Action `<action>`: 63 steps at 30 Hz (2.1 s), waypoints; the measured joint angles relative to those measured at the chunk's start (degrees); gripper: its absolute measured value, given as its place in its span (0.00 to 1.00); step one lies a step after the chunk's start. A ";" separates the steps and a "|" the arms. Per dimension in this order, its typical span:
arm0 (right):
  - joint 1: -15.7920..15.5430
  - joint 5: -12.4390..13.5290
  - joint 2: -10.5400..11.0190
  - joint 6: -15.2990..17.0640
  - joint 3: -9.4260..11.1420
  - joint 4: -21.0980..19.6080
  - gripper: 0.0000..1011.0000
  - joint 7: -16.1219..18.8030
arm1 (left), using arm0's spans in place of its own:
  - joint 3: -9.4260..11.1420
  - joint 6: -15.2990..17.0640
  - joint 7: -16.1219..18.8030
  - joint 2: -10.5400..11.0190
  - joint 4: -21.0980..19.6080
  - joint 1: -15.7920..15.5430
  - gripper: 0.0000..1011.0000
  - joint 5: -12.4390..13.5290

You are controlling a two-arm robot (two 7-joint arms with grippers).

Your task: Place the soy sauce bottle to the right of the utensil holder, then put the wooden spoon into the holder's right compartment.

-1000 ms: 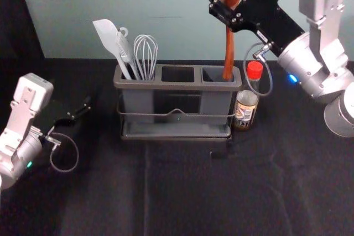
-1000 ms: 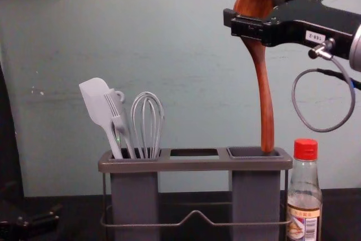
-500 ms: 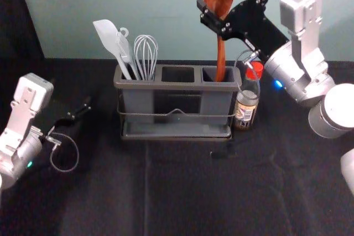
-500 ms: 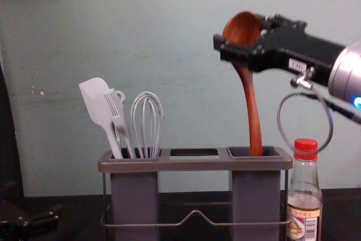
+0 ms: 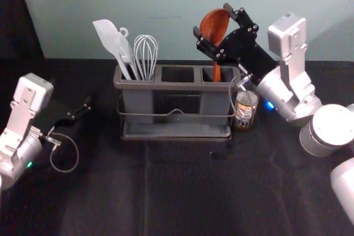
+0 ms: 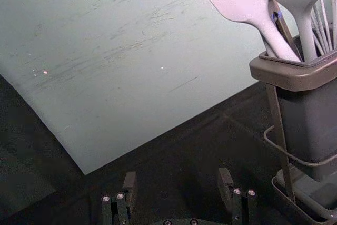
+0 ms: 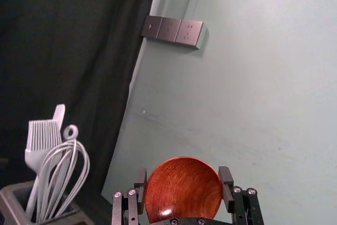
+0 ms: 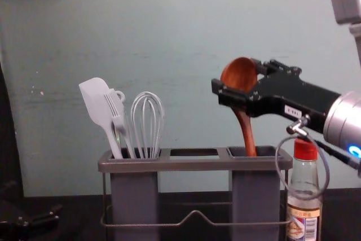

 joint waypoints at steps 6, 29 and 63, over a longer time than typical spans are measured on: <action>-0.44 0.00 -0.22 -0.47 0.02 0.78 0.83 0.06 | 0.00 0.00 0.00 0.00 0.00 0.00 0.99 0.00; -1.18 0.41 -0.24 -0.61 -0.09 1.74 0.83 1.30 | 0.00 0.00 0.00 0.00 0.00 0.00 0.99 0.00; -1.45 1.71 -0.10 0.08 -0.11 1.28 0.99 1.61 | 0.00 0.00 0.00 0.00 0.00 0.00 0.99 0.00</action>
